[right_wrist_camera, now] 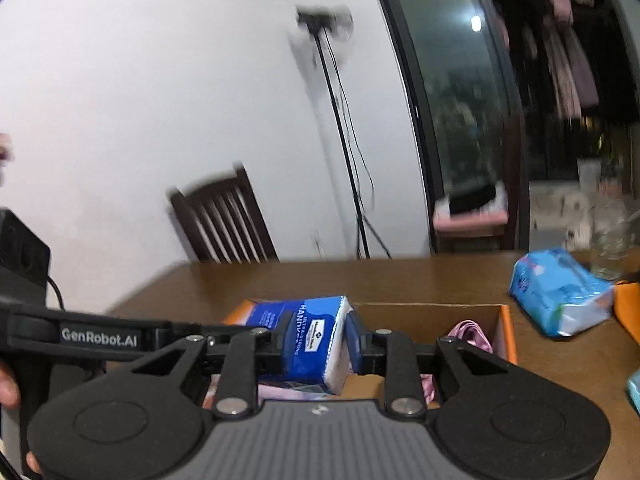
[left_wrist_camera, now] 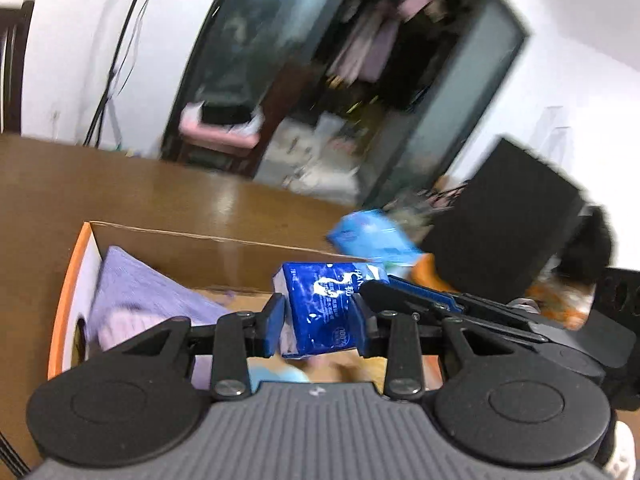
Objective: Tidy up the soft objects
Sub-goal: 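Carry the blue packet into the box and open both tools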
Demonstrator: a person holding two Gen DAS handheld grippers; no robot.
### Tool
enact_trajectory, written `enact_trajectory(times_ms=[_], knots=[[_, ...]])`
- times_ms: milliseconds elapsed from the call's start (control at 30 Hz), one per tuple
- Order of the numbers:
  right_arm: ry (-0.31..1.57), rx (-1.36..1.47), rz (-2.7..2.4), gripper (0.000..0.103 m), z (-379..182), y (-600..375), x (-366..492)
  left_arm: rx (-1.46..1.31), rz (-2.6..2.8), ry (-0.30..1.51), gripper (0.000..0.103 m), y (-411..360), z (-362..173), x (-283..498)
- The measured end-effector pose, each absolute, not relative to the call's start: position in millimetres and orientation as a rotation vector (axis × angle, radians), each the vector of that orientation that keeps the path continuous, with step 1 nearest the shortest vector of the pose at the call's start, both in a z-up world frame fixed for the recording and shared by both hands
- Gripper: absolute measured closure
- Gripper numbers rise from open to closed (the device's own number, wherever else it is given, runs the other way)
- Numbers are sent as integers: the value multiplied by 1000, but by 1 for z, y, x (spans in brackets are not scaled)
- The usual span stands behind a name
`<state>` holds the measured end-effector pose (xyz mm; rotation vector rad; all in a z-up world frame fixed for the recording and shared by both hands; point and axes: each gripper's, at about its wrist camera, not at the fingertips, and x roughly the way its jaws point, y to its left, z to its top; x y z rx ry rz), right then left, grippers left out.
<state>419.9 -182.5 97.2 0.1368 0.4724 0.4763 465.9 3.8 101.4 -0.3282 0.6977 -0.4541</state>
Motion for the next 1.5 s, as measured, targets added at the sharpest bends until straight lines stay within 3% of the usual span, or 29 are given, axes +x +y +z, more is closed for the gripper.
enact_trajectory(times_ms=[133,267,567,900,1267,1500], knots=[[648,115,393,75,67,-163,510,-300,-408,858,73,2,61,547],[829,79,333,84,27,-144,573,-210,-336,933,73,-1,31,584],[810,13,332,82,17,-135,570,-219,-335,903,63,9,31,577],[673,-24,343,51,92,-178,511,-95,-325,735,60,29,107,483],[606,-16,286,46,114,-239,407,-26,-198,637,59,42,128,378],[510,23,385,37,91,-240,308,-118,-263,520,49,36,102,277]])
